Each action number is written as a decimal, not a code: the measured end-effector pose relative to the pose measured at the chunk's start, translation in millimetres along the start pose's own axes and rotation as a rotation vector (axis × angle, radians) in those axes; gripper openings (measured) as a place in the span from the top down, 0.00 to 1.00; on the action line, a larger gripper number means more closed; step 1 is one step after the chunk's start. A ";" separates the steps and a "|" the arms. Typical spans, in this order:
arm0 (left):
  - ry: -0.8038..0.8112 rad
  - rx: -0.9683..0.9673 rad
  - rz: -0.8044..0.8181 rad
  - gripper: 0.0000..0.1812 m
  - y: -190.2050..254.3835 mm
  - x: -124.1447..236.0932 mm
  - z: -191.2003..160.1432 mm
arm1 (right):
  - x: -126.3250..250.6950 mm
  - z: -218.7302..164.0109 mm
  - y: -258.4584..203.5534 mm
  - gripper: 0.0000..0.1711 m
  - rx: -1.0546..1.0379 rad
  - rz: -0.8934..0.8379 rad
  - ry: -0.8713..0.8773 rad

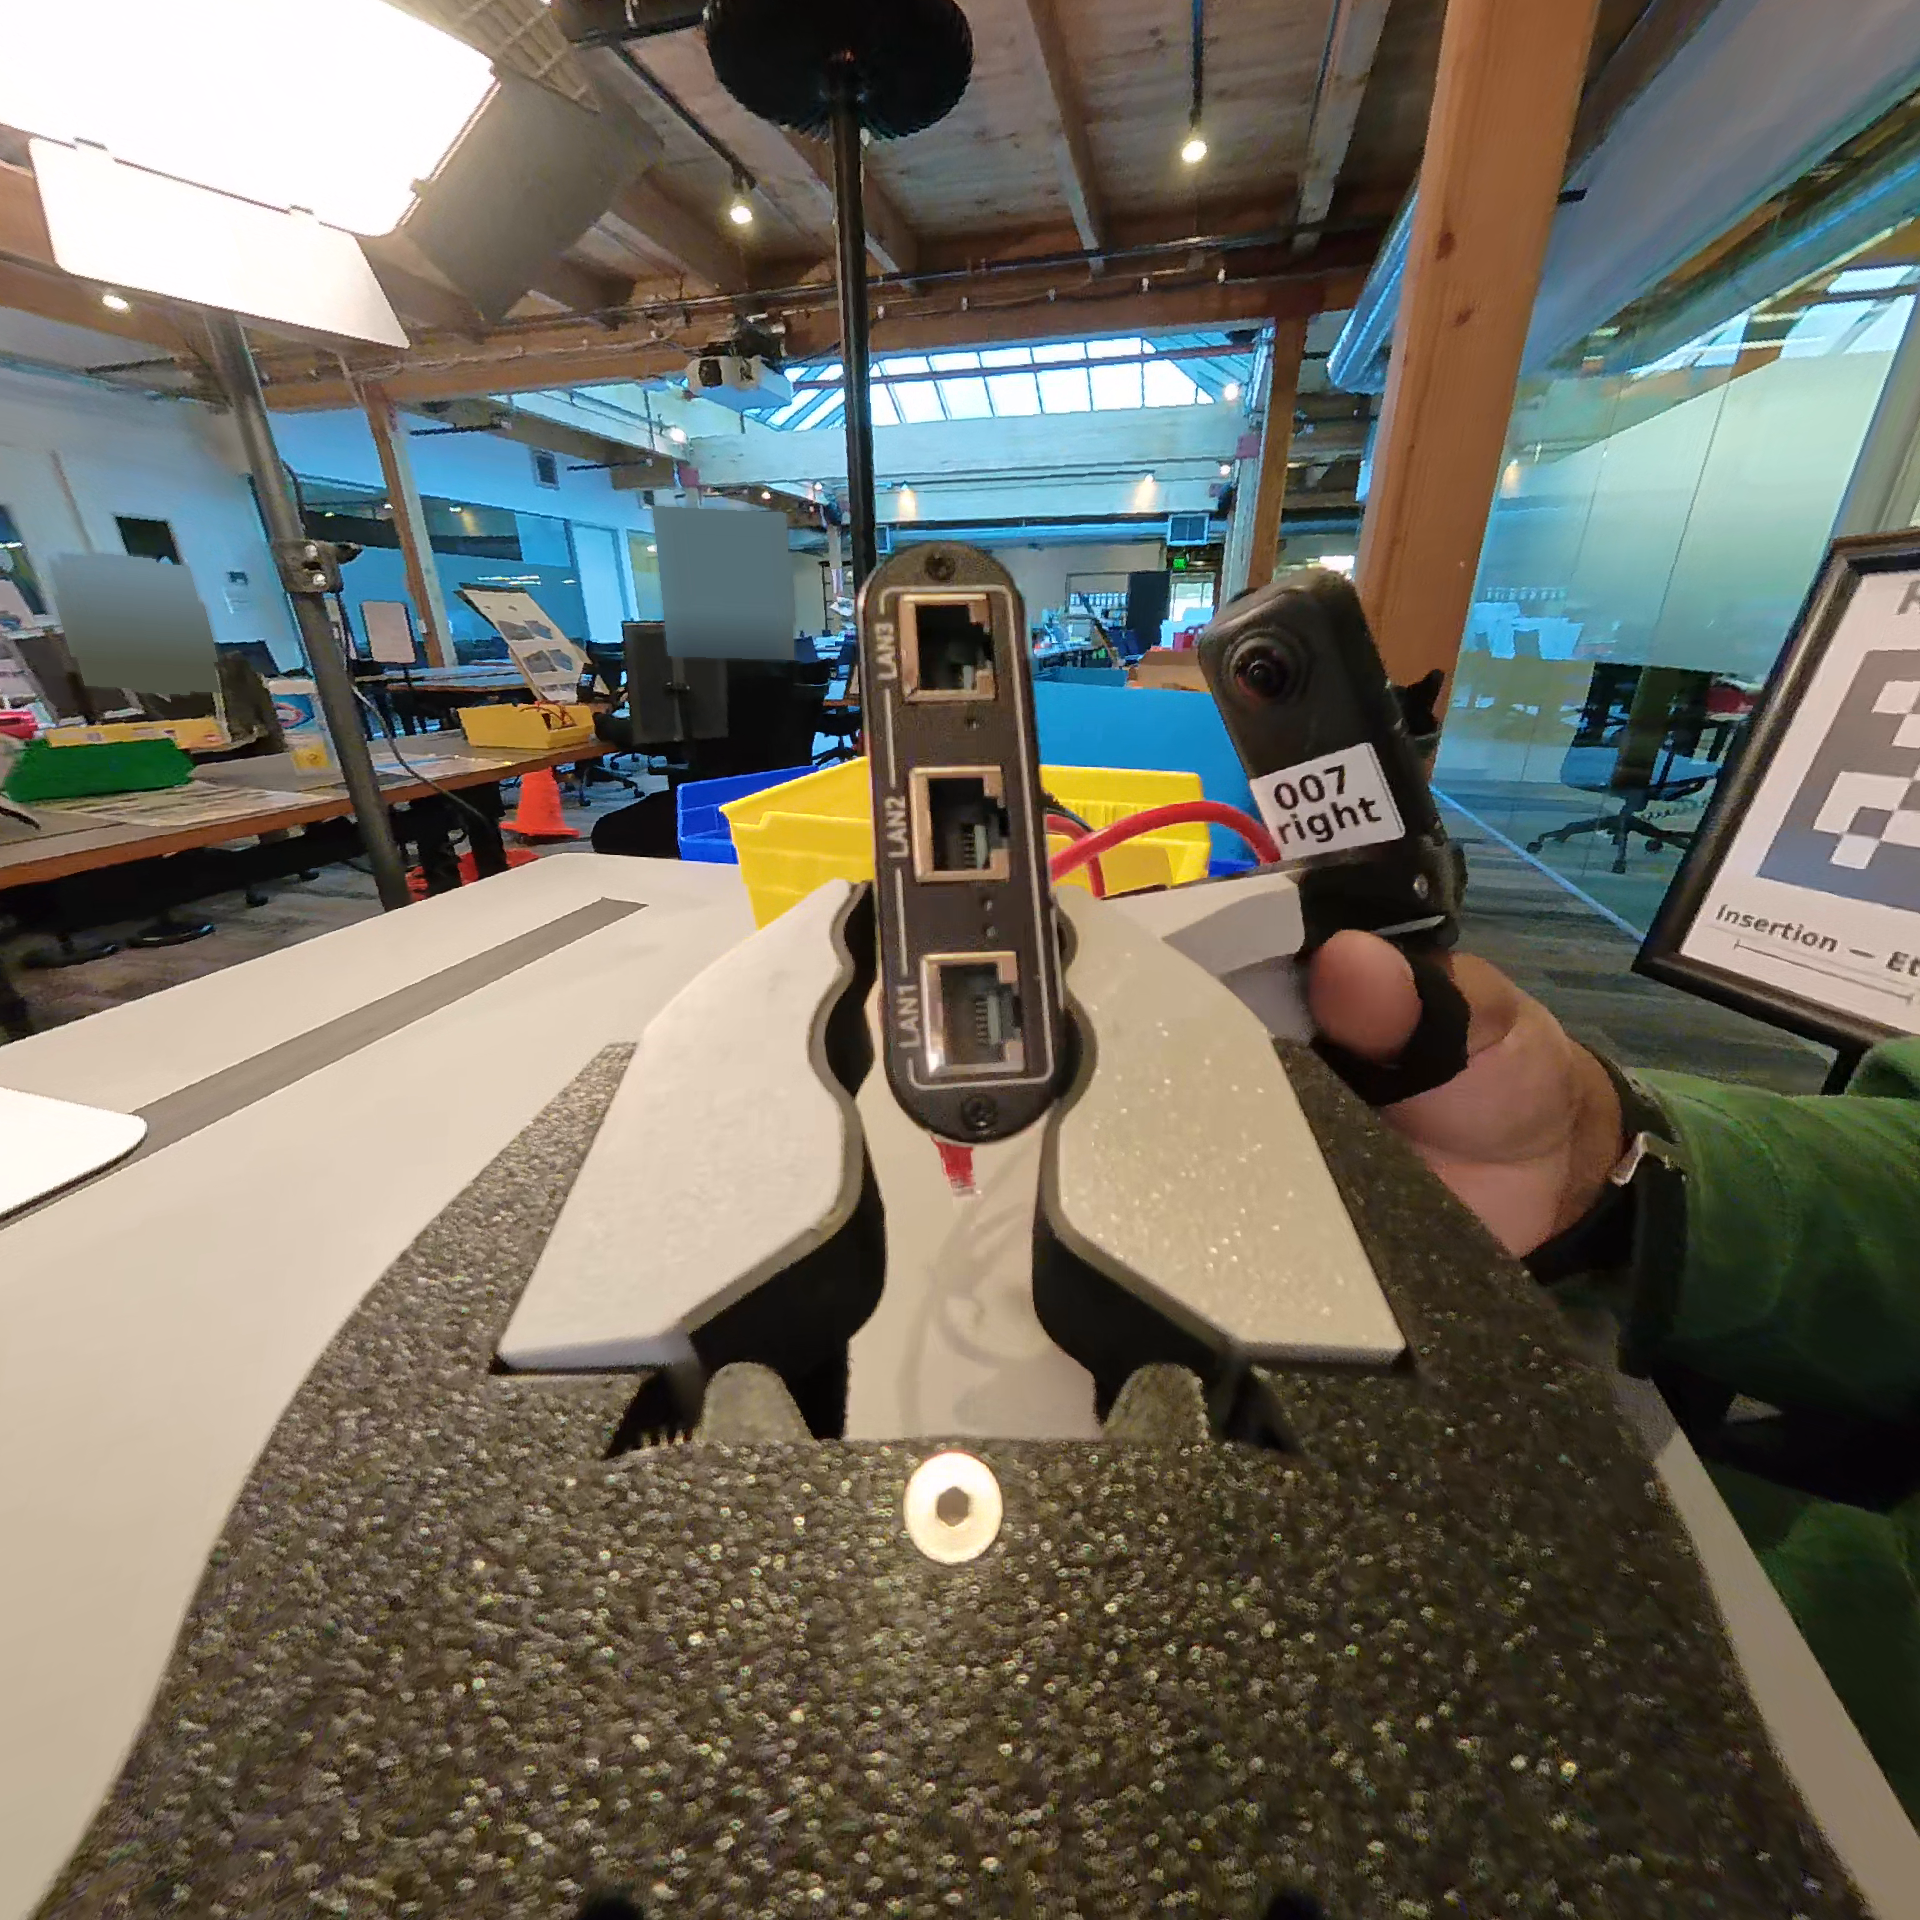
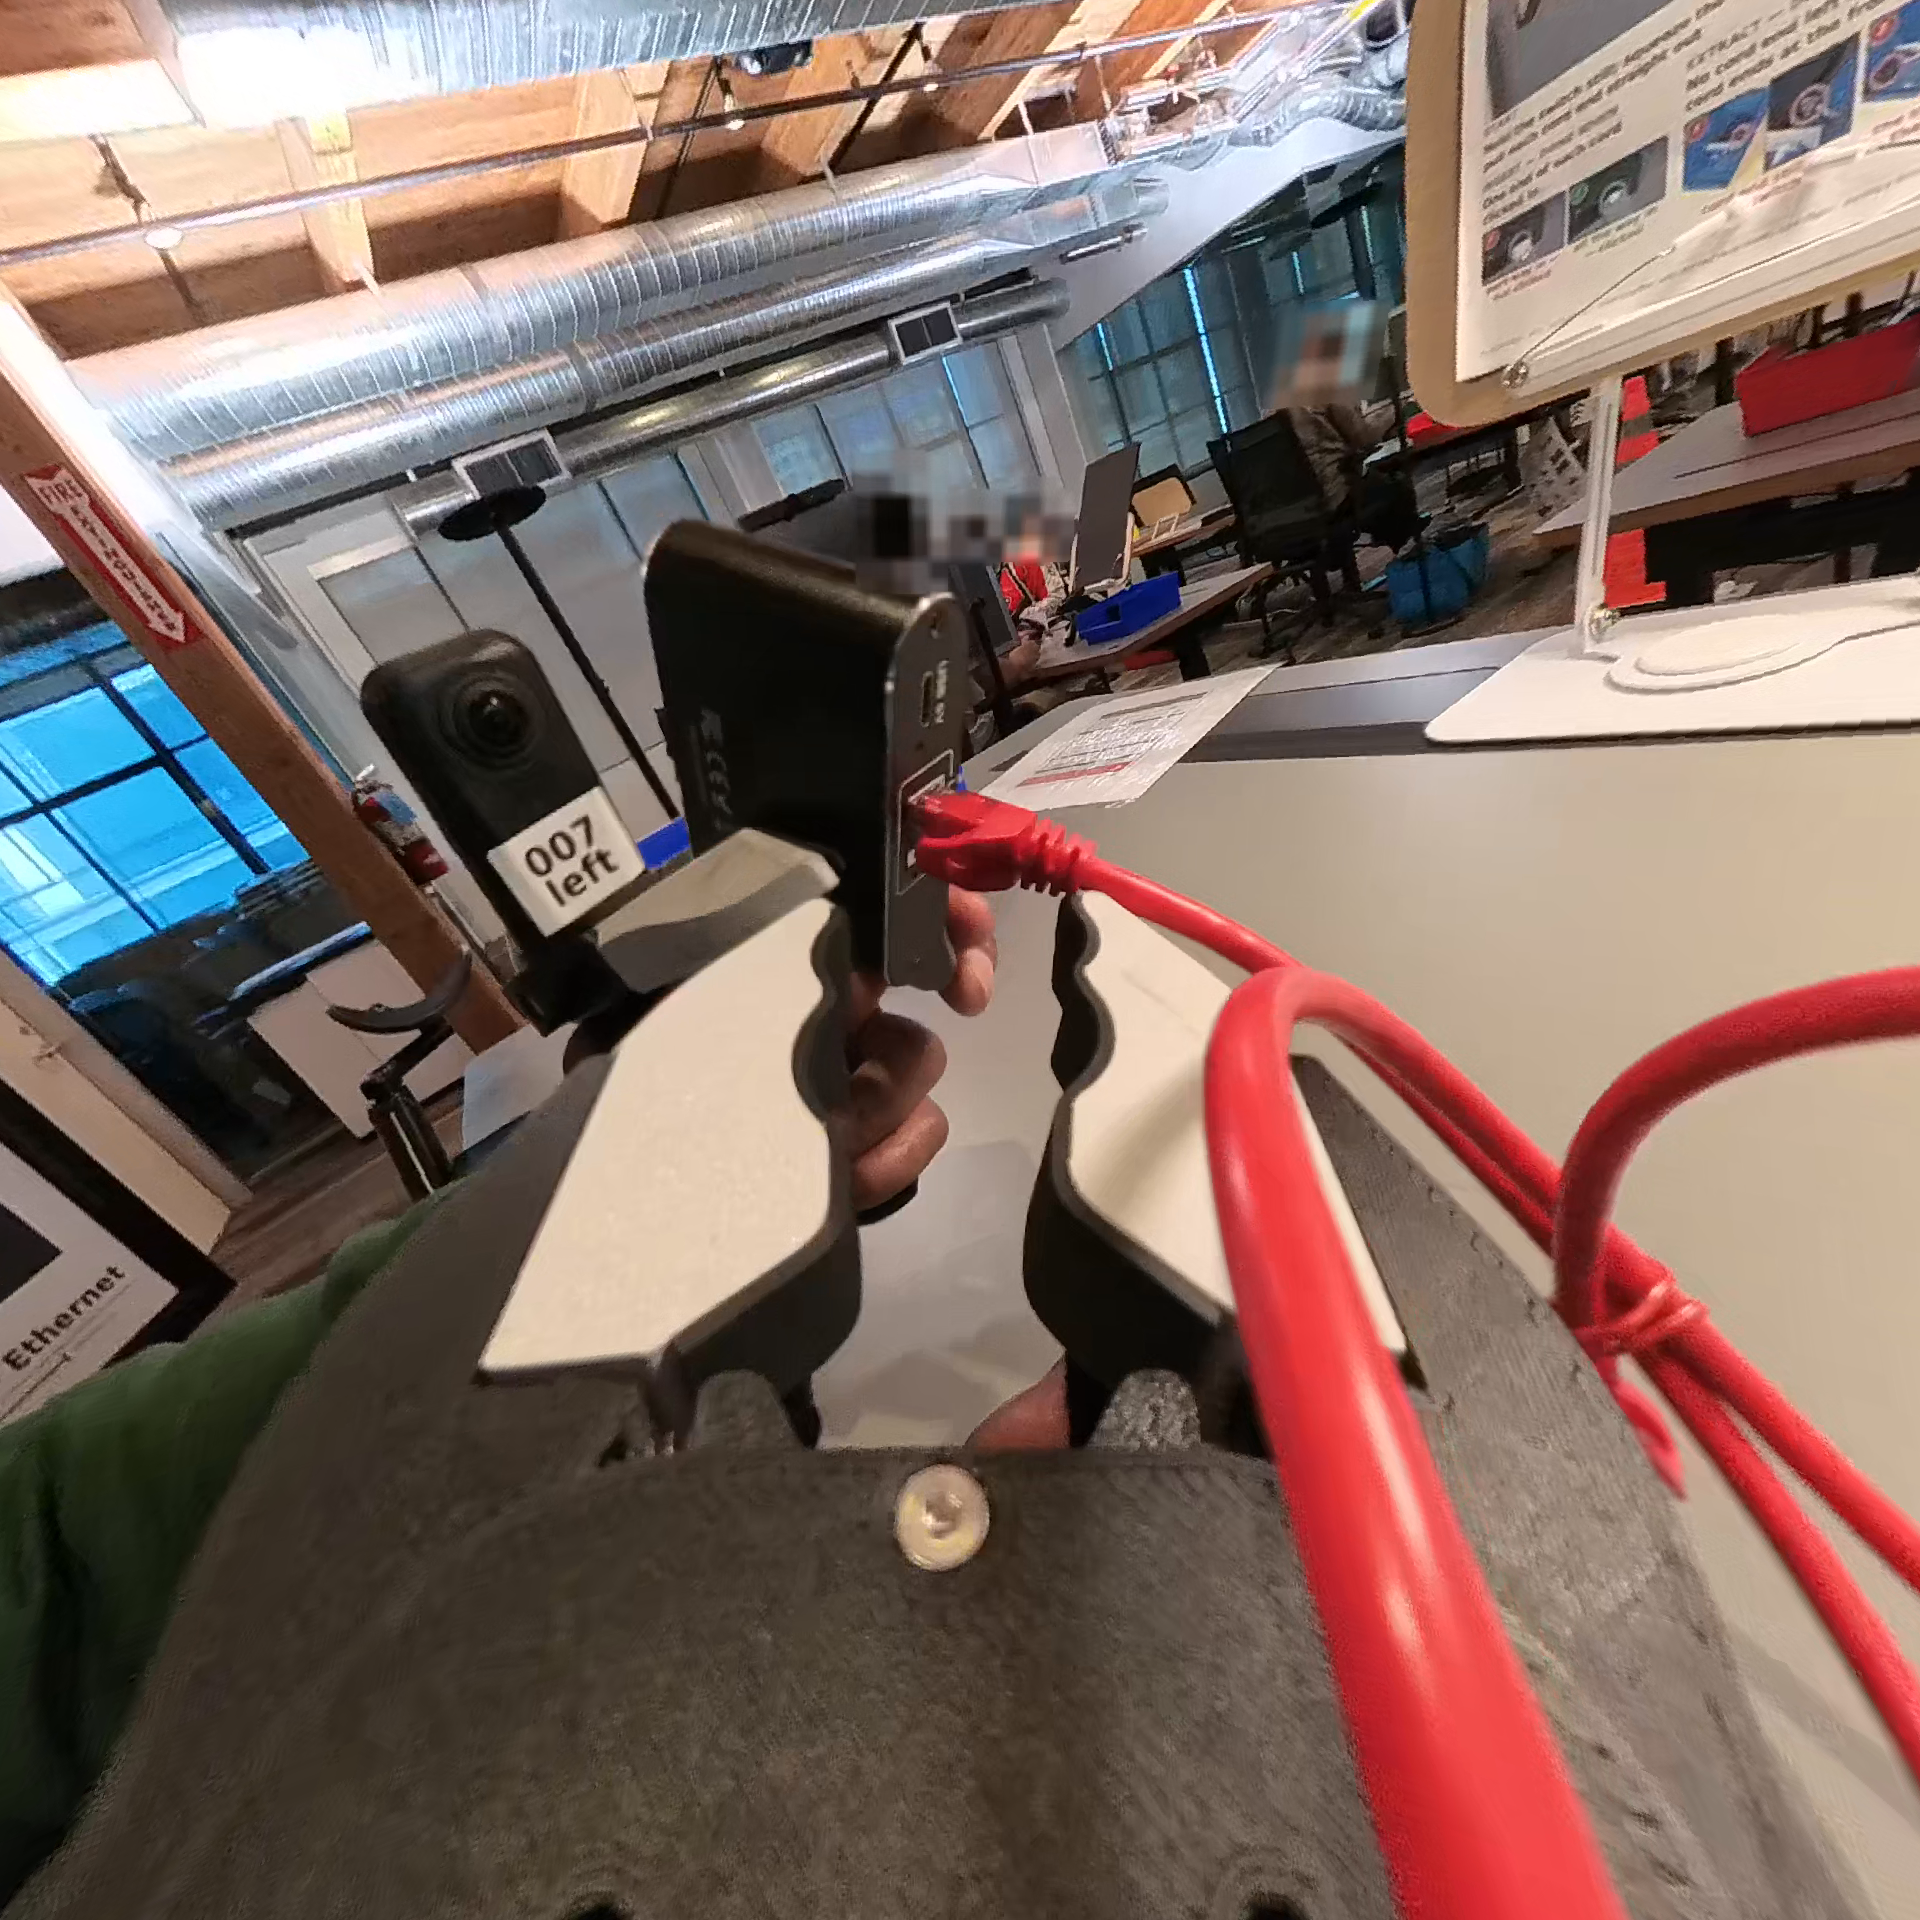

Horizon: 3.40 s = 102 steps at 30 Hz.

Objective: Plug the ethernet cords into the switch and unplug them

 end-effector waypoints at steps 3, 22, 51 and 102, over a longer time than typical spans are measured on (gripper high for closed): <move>0.036 0.053 -0.005 0.84 -3.6 1.5 3.0 | -1.8 5.4 -0.2 0.78 -0.031 0.012 0.031; 0.156 0.164 -0.074 0.84 -5.5 12.6 14.9 | -5.8 10.3 1.9 0.71 -0.234 0.084 0.143; 0.300 0.463 0.071 0.85 -54.6 40.9 19.1 | 21.6 2.3 35.1 0.78 0.175 -0.231 -0.242; 0.013 0.326 0.385 0.85 -171.1 85.1 -42.5 | -96.5 -62.4 77.7 0.83 0.798 -0.287 -0.703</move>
Point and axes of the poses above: each gripper's, where its closed fingertips meet, x back along the fingers, z out of its top, y = z × x across the jaws, the point moved 1 cm from there along x, back along the fingers, and after that the axes turned 12 degrees about -y, right-handed, at the moved point
